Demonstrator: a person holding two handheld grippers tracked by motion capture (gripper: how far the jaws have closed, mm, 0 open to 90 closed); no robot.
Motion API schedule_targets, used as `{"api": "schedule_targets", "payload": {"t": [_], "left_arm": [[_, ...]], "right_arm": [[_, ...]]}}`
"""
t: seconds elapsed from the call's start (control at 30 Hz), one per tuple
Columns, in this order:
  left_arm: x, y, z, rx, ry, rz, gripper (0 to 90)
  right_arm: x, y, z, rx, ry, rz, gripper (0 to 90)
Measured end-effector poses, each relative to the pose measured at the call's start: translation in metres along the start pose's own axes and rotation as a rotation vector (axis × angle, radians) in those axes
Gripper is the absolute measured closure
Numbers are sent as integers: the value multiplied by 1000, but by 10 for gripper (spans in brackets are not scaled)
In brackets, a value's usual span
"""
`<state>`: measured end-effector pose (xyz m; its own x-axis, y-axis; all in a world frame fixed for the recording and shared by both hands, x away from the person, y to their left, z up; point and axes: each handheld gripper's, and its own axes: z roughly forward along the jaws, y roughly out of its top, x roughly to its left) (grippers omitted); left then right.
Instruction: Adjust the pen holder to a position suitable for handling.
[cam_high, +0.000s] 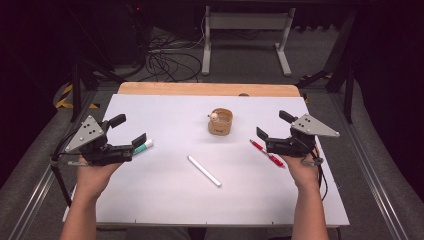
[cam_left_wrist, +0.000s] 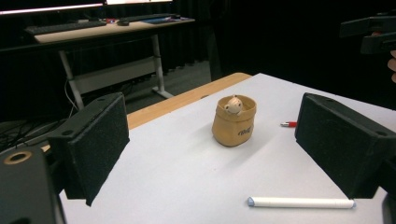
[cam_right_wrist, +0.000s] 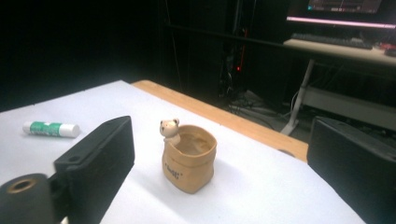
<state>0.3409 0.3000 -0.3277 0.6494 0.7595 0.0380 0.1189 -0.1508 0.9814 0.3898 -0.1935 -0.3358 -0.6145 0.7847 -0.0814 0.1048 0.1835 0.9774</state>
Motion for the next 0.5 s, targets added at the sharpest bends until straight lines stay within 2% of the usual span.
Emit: {"api": "schedule_targets", "payload": {"t": [0.1, 0.23, 0.3, 0.33, 0.43, 0.5], "left_arm": [[0, -1, 1, 5, -1, -1, 106], [-1, -1, 2, 7, -6, -1, 106], [-1, -1, 2, 9, -9, 1, 106], [-1, -1, 3, 9, -9, 1, 106], [-1, -1, 2, 7, -11, 2, 106], [-1, -1, 2, 5, -11, 1, 106]], "right_arm": [[-2, -3, 5, 51, -7, -15, 128], [-6, -10, 12, 131, -15, -1, 178], [-7, -14, 16, 160, -20, 3, 253], [-7, -14, 16, 160, -20, 3, 253], [-9, -21, 22, 216, -28, -11, 298], [-10, -23, 24, 226, -28, -9, 307]]}}
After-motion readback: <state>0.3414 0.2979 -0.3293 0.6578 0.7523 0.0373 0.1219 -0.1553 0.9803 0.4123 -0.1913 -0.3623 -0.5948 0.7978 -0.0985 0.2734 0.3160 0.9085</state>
